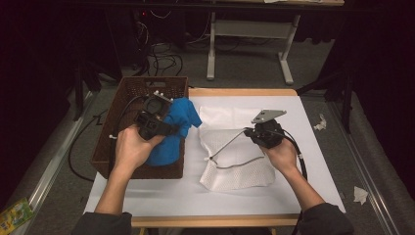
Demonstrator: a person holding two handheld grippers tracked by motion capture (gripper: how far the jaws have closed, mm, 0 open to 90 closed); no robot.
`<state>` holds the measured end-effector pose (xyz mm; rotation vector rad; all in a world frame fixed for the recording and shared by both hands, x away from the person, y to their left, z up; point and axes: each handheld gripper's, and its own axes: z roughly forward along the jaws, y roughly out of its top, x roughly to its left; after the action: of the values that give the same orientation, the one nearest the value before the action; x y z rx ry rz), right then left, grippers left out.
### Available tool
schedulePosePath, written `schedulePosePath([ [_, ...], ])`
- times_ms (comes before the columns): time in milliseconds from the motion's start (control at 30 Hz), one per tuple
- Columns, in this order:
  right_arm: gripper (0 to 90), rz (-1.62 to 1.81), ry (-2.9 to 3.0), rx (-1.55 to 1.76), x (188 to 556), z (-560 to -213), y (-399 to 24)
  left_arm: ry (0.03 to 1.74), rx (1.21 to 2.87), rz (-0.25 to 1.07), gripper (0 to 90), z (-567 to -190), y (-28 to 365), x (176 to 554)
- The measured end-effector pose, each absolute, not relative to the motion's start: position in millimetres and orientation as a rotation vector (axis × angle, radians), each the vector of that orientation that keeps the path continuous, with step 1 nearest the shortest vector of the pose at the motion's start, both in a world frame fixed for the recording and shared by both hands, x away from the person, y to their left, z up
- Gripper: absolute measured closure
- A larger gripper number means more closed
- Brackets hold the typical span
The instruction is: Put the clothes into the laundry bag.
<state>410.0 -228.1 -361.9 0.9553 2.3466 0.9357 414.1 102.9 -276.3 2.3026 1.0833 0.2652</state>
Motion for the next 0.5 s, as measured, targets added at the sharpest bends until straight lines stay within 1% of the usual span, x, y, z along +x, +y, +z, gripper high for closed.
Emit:
schedulePosePath([
  [200, 89.4, 0.942, 2.351, 0.960, 410, -362, -228, 1.031, 2.301, 0.254, 67.1, -271, 95, 407],
  [500, 89.4, 0.959, 2.343, 0.974, 413, -362, -227, 0.994, 2.313, 0.280, 67.0, -271, 82, 397],
])
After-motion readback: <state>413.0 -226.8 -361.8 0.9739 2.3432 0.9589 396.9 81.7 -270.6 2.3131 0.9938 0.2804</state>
